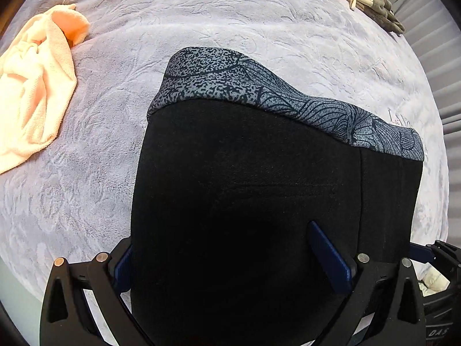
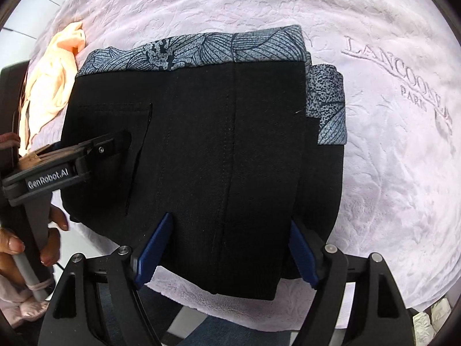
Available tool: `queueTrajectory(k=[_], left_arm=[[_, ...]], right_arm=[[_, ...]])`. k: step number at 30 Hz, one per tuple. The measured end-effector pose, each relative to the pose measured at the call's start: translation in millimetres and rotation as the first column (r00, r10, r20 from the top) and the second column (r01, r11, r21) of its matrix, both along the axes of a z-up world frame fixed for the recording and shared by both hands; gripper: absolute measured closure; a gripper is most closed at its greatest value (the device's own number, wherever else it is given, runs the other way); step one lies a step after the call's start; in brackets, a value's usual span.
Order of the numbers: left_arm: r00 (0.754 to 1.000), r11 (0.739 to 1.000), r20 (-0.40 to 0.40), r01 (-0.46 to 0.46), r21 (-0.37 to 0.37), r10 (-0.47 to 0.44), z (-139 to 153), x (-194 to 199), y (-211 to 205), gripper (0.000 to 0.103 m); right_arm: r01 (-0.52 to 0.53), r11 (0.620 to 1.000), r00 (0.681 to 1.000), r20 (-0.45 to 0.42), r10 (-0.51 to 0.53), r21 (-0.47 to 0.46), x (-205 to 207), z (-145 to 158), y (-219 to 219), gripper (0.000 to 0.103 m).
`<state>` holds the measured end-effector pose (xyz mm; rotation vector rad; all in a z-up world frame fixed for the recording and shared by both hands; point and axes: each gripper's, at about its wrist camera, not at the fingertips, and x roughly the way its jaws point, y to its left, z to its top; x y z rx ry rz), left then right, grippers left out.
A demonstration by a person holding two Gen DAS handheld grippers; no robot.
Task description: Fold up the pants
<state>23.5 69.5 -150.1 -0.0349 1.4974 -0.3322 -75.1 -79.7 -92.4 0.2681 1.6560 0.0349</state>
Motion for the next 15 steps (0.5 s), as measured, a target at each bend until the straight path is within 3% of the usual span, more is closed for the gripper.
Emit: queueTrajectory(k=[5,8,15], left_arm=[[0.999,0.999,-0.032,-0.039,-0.037,0.038,-6,-3,6,0.0],[0.994,0.993,0.006,-0.106,-0.059,0.107,-7,-5,12,0.0],[0.999,0.998,0.015,-0.052,-0.029,0.052,5,-17,17,0.0]], right_arm=[[0.057,0.995,0.997,-0.061,-0.052,0.083,18,-6,-19,0.021],[0.086,0.989,0.993,-0.086,-0.076,0.122,25,-9,-28,0.021],[0.074,0.989,0.992,-0.113,-0.059,0.129,37,-12,-37,0.021]])
